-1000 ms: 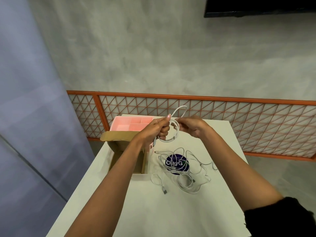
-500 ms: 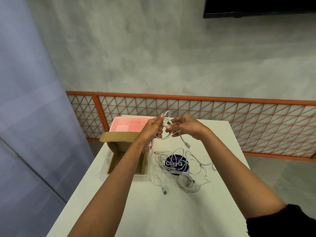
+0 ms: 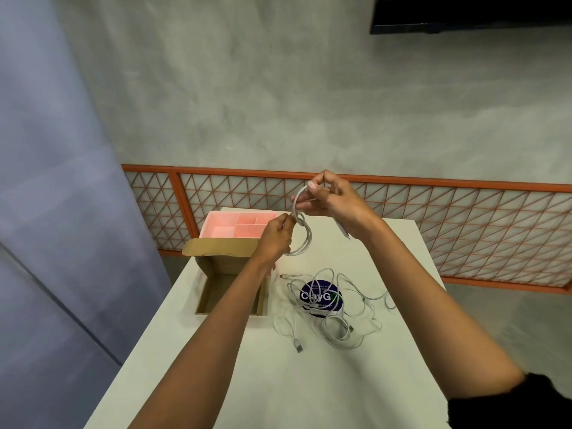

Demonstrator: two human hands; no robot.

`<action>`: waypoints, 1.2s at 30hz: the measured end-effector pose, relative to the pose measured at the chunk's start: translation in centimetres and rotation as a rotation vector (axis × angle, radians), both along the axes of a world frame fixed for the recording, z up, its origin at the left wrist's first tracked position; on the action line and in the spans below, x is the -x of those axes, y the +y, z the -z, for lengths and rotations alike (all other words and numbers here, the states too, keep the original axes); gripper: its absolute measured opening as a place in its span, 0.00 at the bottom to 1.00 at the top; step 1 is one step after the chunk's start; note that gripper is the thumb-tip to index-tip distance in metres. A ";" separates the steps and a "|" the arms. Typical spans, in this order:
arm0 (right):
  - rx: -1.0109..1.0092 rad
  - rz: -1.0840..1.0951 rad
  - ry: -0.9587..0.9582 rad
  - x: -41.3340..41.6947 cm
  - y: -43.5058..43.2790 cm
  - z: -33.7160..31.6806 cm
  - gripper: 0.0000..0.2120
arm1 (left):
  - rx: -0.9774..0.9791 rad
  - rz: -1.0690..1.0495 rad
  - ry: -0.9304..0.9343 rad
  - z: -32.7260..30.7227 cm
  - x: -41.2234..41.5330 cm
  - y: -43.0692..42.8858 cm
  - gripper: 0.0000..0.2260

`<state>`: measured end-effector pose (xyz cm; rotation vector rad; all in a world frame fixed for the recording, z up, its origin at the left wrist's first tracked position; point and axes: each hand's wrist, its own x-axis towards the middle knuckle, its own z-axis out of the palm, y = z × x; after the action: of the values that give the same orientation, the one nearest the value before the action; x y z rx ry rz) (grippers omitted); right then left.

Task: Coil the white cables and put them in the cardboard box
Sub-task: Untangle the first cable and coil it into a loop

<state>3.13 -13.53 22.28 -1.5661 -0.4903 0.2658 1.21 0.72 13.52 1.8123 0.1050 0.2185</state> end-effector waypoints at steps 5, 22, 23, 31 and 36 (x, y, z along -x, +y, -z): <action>-0.161 0.064 0.059 0.1 0.3 -0.8 0.09 | -0.003 0.047 -0.022 0.9 0.2 -0.3 0.13; -0.458 0.356 0.268 -2.5 -1.6 -0.8 0.06 | 0.001 0.091 -0.159 1.2 1.3 0.2 0.11; -0.478 0.378 0.307 -2.9 -1.9 -0.4 0.06 | 0.002 0.121 -0.165 0.9 1.4 0.2 0.10; -0.554 0.480 0.505 -4.6 -3.3 3.8 0.08 | 0.004 0.120 -0.217 0.8 1.8 -0.1 0.07; 0.032 0.480 0.329 -3.4 -4.0 7.6 0.08 | 0.022 0.064 -0.231 0.7 1.6 -0.1 0.05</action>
<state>6.55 -17.53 14.72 -1.5818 0.1498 0.1557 -0.36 0.62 12.79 1.7533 -0.1130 0.3777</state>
